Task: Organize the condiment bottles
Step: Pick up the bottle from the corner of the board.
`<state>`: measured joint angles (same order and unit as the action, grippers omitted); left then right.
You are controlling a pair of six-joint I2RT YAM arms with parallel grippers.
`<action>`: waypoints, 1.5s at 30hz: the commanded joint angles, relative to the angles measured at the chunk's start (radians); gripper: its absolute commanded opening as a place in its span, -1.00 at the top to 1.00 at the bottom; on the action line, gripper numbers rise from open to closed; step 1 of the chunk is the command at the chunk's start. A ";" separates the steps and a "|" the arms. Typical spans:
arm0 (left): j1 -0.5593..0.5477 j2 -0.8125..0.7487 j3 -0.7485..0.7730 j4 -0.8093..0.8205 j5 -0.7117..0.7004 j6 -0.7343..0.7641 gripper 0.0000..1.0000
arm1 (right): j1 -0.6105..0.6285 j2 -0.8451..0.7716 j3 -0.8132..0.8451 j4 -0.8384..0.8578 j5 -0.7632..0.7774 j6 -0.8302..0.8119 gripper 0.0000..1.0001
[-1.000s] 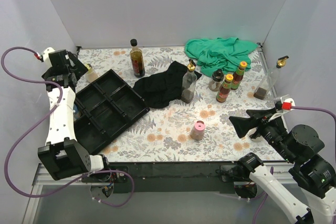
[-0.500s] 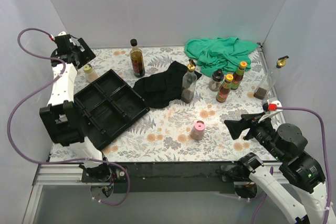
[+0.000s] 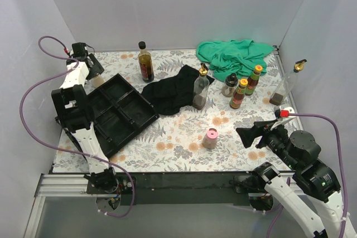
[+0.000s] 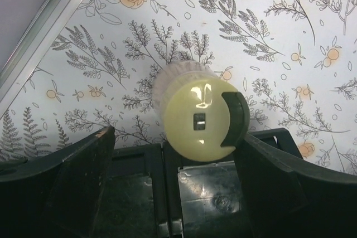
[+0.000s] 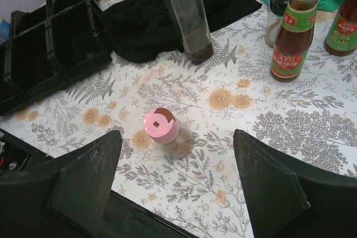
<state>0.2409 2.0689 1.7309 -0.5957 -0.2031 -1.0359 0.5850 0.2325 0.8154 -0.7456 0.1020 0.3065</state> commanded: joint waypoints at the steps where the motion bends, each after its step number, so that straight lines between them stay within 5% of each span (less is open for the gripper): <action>1: -0.012 0.008 0.078 0.016 -0.052 0.011 -0.66 | 0.006 0.010 -0.016 0.063 0.005 -0.024 -0.79; 5: -0.014 0.037 0.111 0.017 -0.062 0.020 -0.59 | 0.006 0.021 -0.024 0.081 0.005 -0.033 -0.79; 8: -0.017 0.039 0.113 0.017 -0.068 0.022 -0.32 | 0.006 0.028 -0.033 0.097 -0.001 -0.035 -0.79; 9: -0.020 0.034 0.110 0.017 -0.070 0.023 -0.04 | 0.006 0.027 -0.035 0.100 -0.002 -0.032 -0.79; 15: -0.034 -0.029 0.072 0.008 -0.116 0.013 0.70 | 0.006 0.015 -0.035 0.104 -0.019 -0.018 -0.79; 16: -0.038 -0.050 0.073 0.002 -0.128 0.004 1.00 | 0.006 0.013 -0.030 0.104 -0.021 -0.018 -0.79; 25: -0.112 -0.191 0.150 -0.131 -0.237 -0.041 1.00 | 0.006 -0.001 0.004 0.075 0.002 -0.014 -0.79; 32: -0.245 -0.358 0.096 -0.275 -0.499 -0.160 1.00 | 0.006 0.010 0.042 0.060 0.013 -0.018 -0.79; 36: -0.275 -0.447 0.029 -0.418 -0.388 -0.314 1.00 | 0.006 0.013 0.047 0.055 0.010 -0.009 -0.79; 45: -0.285 -0.826 -0.293 -0.461 -0.335 -0.429 1.00 | 0.006 0.034 0.087 0.029 -0.008 -0.010 -0.78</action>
<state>-0.0460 1.3838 1.4998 -0.9848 -0.5449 -1.3716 0.5850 0.2501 0.8520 -0.7177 0.1005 0.2920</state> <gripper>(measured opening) 0.481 0.892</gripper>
